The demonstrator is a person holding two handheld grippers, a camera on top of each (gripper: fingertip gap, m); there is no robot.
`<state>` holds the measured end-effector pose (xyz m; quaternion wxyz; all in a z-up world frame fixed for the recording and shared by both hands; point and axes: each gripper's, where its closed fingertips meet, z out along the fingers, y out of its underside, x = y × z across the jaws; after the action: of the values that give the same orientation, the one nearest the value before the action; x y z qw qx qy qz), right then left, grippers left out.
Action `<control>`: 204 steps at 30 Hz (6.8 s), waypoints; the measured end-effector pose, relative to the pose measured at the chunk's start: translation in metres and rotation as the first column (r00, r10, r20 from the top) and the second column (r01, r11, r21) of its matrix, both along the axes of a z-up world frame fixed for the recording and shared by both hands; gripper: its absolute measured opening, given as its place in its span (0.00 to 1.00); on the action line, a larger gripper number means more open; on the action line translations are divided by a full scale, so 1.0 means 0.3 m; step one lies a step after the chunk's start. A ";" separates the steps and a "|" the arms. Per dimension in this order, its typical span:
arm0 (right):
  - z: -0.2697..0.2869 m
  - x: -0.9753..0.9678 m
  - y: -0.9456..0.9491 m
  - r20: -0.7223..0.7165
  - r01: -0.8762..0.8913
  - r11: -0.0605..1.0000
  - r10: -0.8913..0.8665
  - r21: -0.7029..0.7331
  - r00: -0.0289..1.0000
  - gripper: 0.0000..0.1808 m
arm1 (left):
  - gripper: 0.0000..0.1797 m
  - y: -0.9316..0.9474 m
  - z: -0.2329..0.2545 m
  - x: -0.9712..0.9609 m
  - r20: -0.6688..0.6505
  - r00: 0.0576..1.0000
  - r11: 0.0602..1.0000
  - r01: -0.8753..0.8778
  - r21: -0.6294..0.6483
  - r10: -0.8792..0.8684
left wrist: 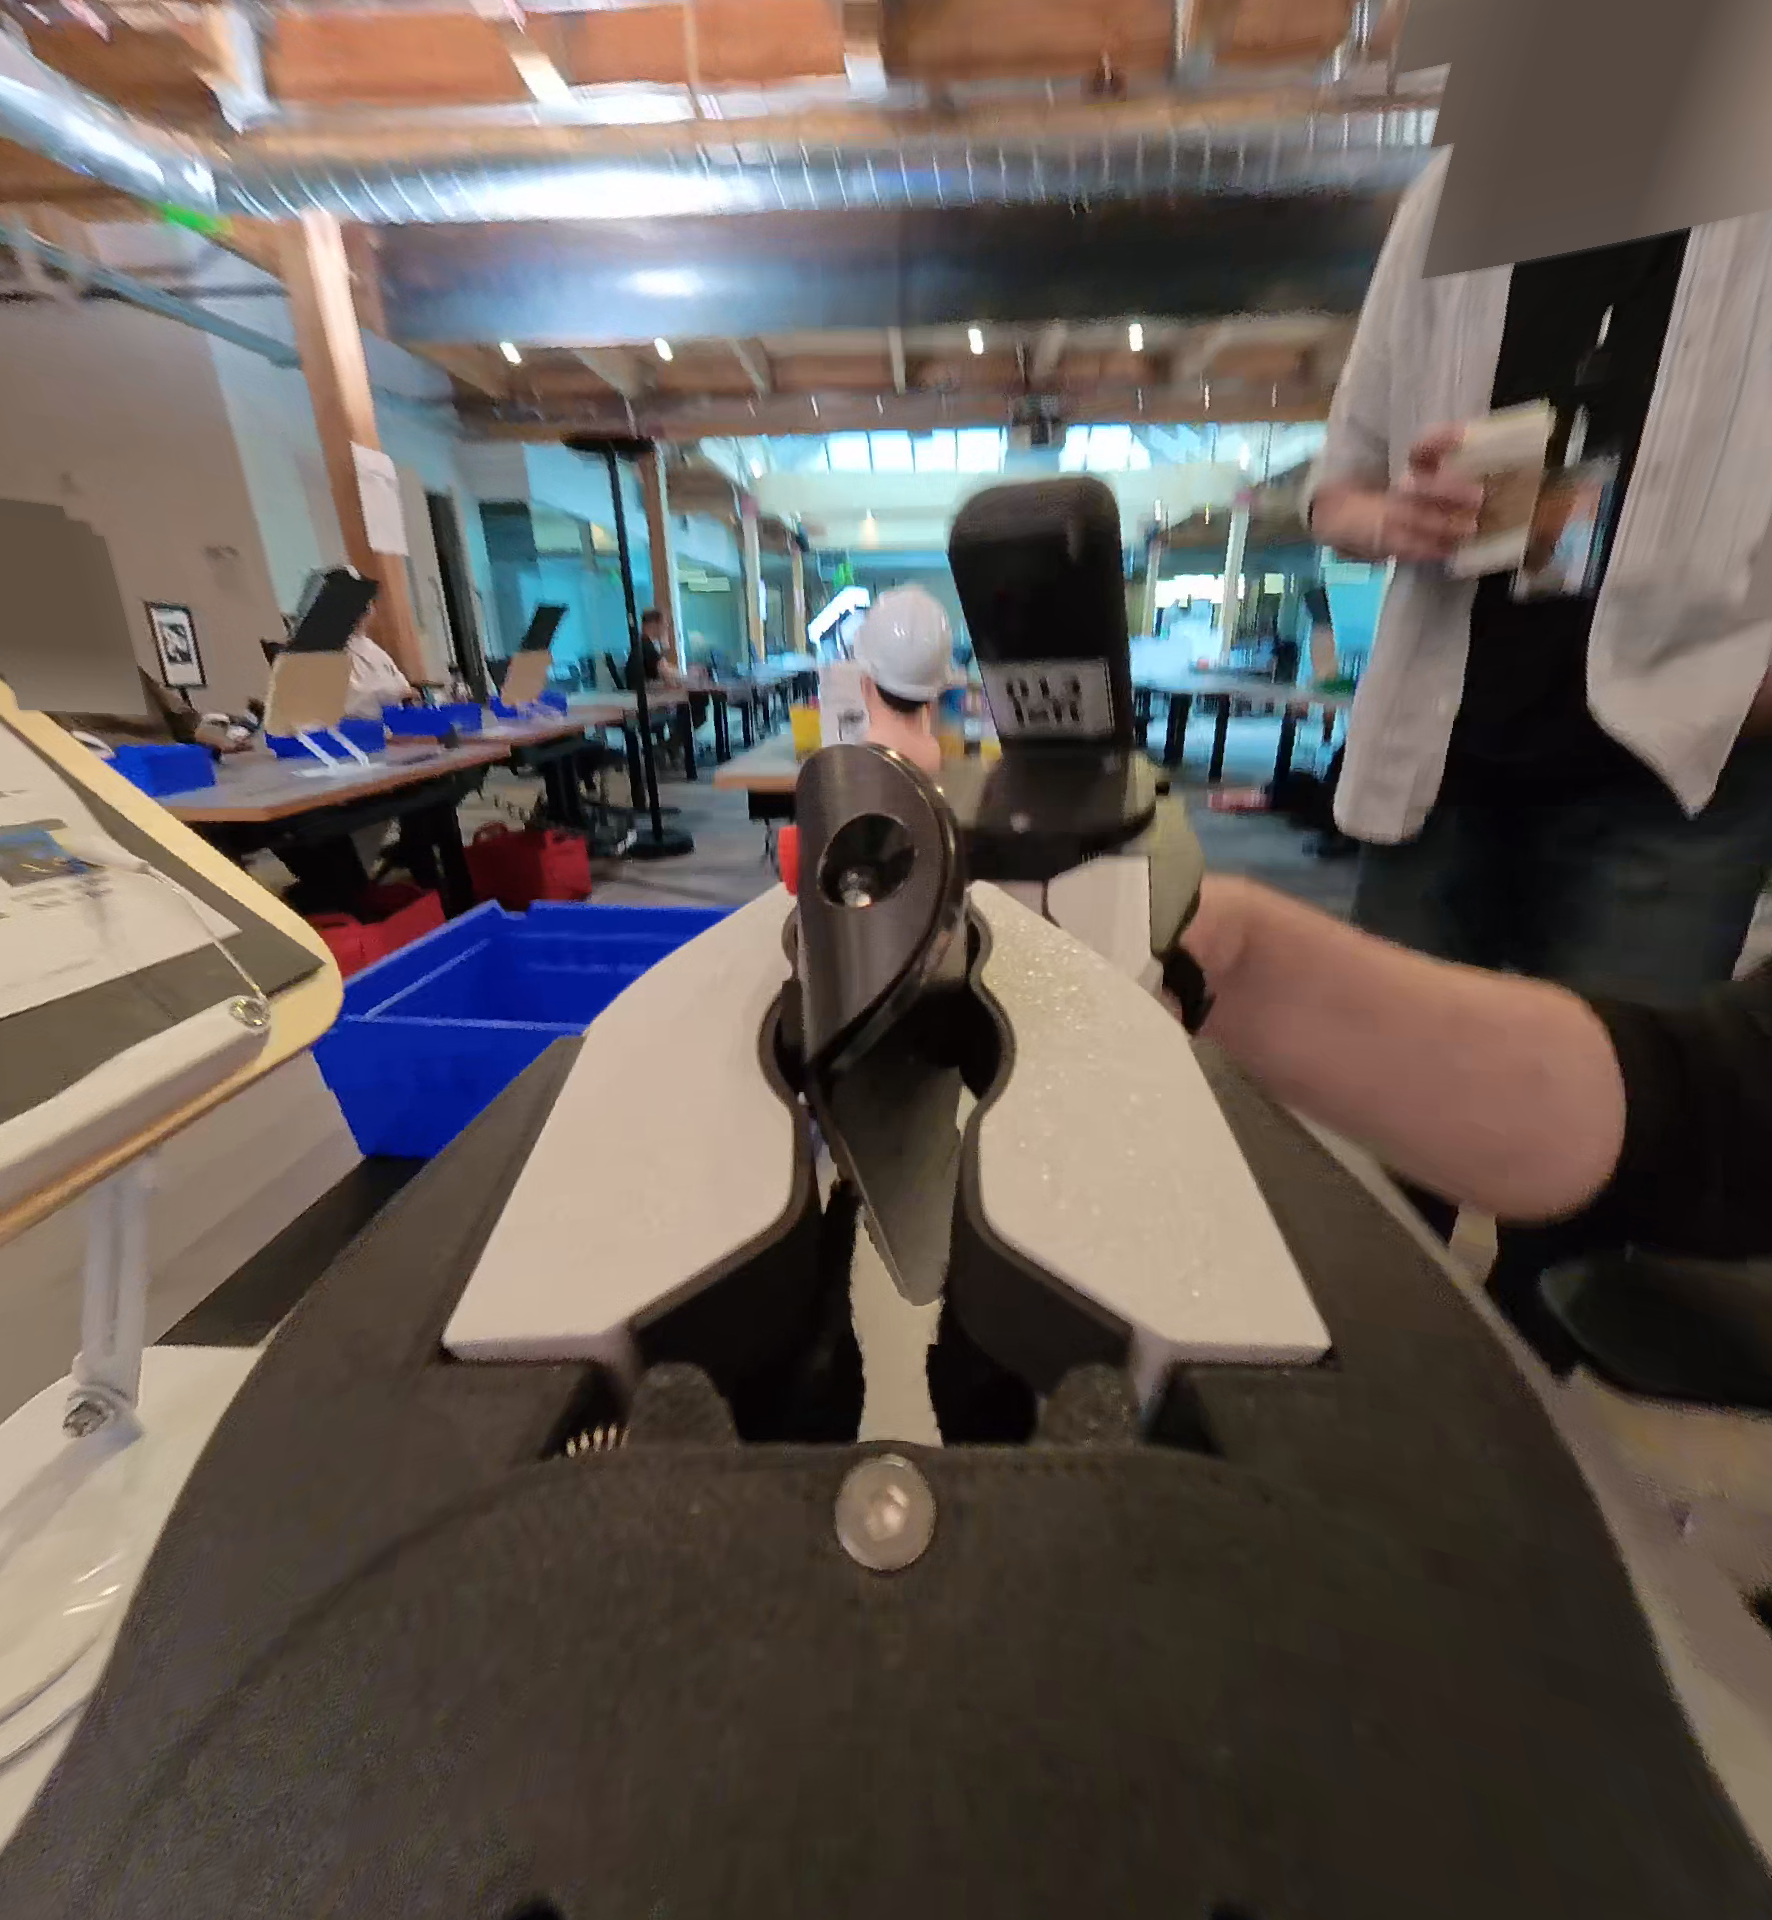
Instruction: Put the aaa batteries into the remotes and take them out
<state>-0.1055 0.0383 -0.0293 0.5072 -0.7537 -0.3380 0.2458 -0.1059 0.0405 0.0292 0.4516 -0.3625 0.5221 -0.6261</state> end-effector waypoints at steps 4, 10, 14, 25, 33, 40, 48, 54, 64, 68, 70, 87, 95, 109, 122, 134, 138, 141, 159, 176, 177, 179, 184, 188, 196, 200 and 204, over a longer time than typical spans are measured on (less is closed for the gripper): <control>0.032 0.070 -0.006 -0.261 0.137 0.990 -0.127 0.020 0.957 0.37 | 0.14 0.053 0.082 -0.047 0.146 0.989 0.985 0.005 -0.174 0.020; 0.051 0.060 -0.050 -0.588 0.054 0.999 -0.047 -0.005 0.808 0.36 | 0.14 0.053 0.114 -0.060 0.243 0.970 0.949 0.077 -0.305 0.000; 0.077 0.025 -0.070 -0.582 0.042 0.996 0.014 0.082 0.813 0.13 | 0.14 0.011 0.118 -0.048 0.262 0.965 0.945 0.113 -0.306 -0.031; 0.078 0.071 -0.122 -0.499 -0.019 0.997 0.057 0.080 0.865 0.11 | 0.22 -0.018 0.059 -0.020 0.061 0.994 0.988 0.097 -0.117 -0.091; 0.036 0.114 -0.124 -0.424 0.008 0.999 0.015 0.052 0.905 0.11 | 0.19 -0.045 -0.077 0.012 -0.210 0.962 0.984 0.162 -0.069 -0.173; 0.060 0.147 -0.138 -0.400 0.031 0.996 0.003 0.078 0.916 0.11 | 0.25 -0.029 -0.167 -0.005 -0.328 0.924 0.979 0.203 -0.014 -0.196; 0.089 0.192 -0.142 -0.434 0.065 0.993 -0.016 0.100 0.901 0.11 | 0.29 -0.089 -0.160 0.018 -0.246 0.920 0.952 0.291 -0.096 -0.306; 0.076 0.182 -0.156 -0.435 0.028 0.996 0.012 0.085 0.900 0.11 | 0.17 -0.114 -0.184 0.053 -0.241 0.933 0.963 0.265 -0.042 -0.267; 0.121 0.226 -0.140 -0.456 0.133 0.983 -0.063 0.124 0.888 0.21 | 0.14 -0.096 -0.144 0.078 -0.175 0.972 0.988 0.152 -0.021 -0.154; 0.127 0.275 -0.128 -0.377 0.249 0.958 -0.178 0.146 0.909 0.28 | 0.15 -0.069 -0.124 0.085 -0.168 0.983 0.997 0.077 -0.021 -0.079; 0.119 0.300 -0.123 -0.318 0.301 0.940 -0.240 0.159 0.917 0.29 | 0.14 -0.048 -0.115 0.086 -0.167 0.985 0.999 0.036 -0.026 -0.040; 0.118 0.301 -0.006 -0.194 0.611 0.730 -0.580 0.308 0.791 0.57 | 0.14 -0.050 -0.073 0.113 -0.150 0.973 0.984 -0.168 0.051 0.174; 0.136 0.280 -0.049 -0.568 0.342 0.930 -0.211 0.133 0.795 0.43 | 0.14 -0.071 -0.039 0.093 -0.094 0.995 0.995 -0.046 -0.091 0.037; 0.244 0.256 -0.142 -0.790 0.146 0.958 0.111 0.246 0.603 0.11 | 0.16 -0.119 -0.066 0.100 -0.100 0.988 0.984 0.098 -0.150 -0.113; 0.229 0.297 -0.143 -0.828 0.141 0.955 0.144 0.259 0.542 0.11 | 0.15 -0.122 -0.071 0.101 -0.090 0.985 0.974 0.125 -0.188 -0.144; 0.188 0.242 -0.123 -0.799 0.076 0.973 0.134 0.219 0.587 0.11 | 0.14 -0.128 -0.129 0.116 -0.184 0.969 0.977 0.137 -0.163 -0.166; 0.171 0.274 -0.074 -0.794 0.179 0.974 0.001 0.137 0.607 0.28 | 0.14 -0.090 -0.130 0.126 -0.190 0.978 0.986 0.050 -0.157 -0.080; 0.127 0.319 -0.024 -0.726 0.343 0.936 -0.184 0.075 0.662 0.50 | 0.14 -0.042 -0.129 0.125 -0.208 0.978 0.988 -0.031 -0.152 -0.001; 0.089 0.324 0.028 -0.251 0.637 0.664 -0.589 0.391 0.768 0.62 | 0.13 -0.025 -0.150 0.136 -0.314 0.881 0.928 -0.285 0.241 0.353; 0.072 0.316 0.028 -0.276 0.590 0.711 -0.521 0.382 0.807 0.63 | 0.13 -0.045 -0.148 0.134 -0.217 0.813 0.748 -0.347 0.566 0.541; 0.076 0.314 0.027 -0.287 0.592 0.708 -0.518 0.384 0.806 0.63 | 0.13 -0.047 -0.145 0.133 -0.214 0.814 0.748 -0.348 0.565 0.540; 0.073 0.312 0.029 -0.275 0.587 0.716 -0.518 0.378 0.810 0.63 | 0.13 -0.045 -0.143 0.130 -0.207 0.810 0.732 -0.347 0.586 0.549; 0.080 0.323 0.020 -0.294 0.589 0.711 -0.511 0.384 0.808 0.58 | 0.13 -0.055 -0.131 0.129 -0.195 0.814 0.733 -0.353 0.581 0.547; 0.087 0.319 0.022 -0.278 0.585 0.712 -0.515 0.389 0.811 0.59 | 0.13 -0.052 -0.129 0.129 -0.192 0.811 0.728 -0.359 0.584 0.553; 0.088 0.310 0.027 -0.287 0.577 0.717 -0.501 0.390 0.817 0.64 | 0.14 -0.049 -0.139 0.133 -0.210 0.802 0.726 -0.350 0.592 0.559; 0.077 0.312 0.030 -0.293 0.580 0.723 -0.501 0.376 0.815 0.64 | 0.14 -0.048 -0.146 0.134 -0.214 0.800 0.723 -0.346 0.598 0.560; 0.081 0.312 0.027 -0.304 0.576 0.725 -0.491 0.376 0.816 0.64 | 0.13 -0.055 -0.139 0.135 -0.201 0.806 0.723 -0.351 0.594 0.557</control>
<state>-0.0120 0.0463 -0.0049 0.7460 -0.6537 -0.1052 0.0716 -0.0654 0.0238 -0.0126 0.5696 -0.4521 0.6412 -0.2452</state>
